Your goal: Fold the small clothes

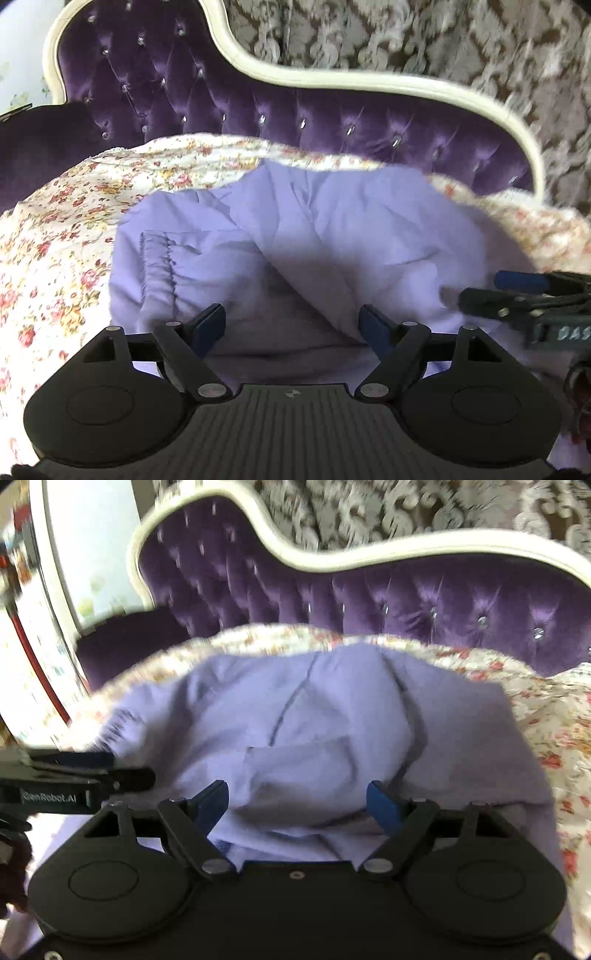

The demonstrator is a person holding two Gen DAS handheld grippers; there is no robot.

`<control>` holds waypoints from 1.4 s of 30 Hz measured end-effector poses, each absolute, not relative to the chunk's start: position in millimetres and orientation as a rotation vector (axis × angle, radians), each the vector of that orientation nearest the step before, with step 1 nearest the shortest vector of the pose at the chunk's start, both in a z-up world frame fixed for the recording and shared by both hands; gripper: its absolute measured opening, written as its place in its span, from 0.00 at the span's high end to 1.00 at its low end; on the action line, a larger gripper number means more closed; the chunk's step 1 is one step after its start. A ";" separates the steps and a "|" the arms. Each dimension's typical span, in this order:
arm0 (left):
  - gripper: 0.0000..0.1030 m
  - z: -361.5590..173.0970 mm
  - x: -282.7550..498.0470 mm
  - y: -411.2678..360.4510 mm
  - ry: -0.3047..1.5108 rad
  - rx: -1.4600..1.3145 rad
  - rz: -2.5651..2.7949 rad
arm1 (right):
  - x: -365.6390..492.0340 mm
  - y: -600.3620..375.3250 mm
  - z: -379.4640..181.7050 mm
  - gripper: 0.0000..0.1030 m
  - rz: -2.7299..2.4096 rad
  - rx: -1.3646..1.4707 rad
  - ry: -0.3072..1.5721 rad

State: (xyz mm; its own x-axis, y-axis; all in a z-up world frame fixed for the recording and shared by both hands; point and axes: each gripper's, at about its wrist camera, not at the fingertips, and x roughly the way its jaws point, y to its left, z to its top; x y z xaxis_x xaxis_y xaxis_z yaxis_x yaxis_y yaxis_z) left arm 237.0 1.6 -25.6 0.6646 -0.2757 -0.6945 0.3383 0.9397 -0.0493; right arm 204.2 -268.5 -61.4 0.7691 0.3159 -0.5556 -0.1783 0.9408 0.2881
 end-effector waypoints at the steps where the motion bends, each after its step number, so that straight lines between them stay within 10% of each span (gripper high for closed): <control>1: 0.24 -20.2 228.6 6.8 0.766 0.074 -0.351 | 193.7 -275.8 -54.8 0.19 0.271 0.243 0.619; 21: 0.24 -6.5 71.6 120.6 0.841 -0.078 -0.273 | -14.9 -413.5 -82.4 0.16 0.073 0.484 0.728; 42: 0.14 -32.3 63.8 120.5 0.977 -0.106 -0.186 | -7.2 -396.6 -93.2 0.01 0.152 0.413 0.691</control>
State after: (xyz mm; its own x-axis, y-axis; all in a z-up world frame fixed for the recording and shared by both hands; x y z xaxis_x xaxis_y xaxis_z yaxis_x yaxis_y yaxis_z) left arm 63.8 120.5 -32.3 0.5452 -0.2044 -0.8130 0.1091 0.9789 -0.1729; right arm -7.2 -396.6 -93.2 0.7636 0.2704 -0.5864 -0.0005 0.9083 0.4183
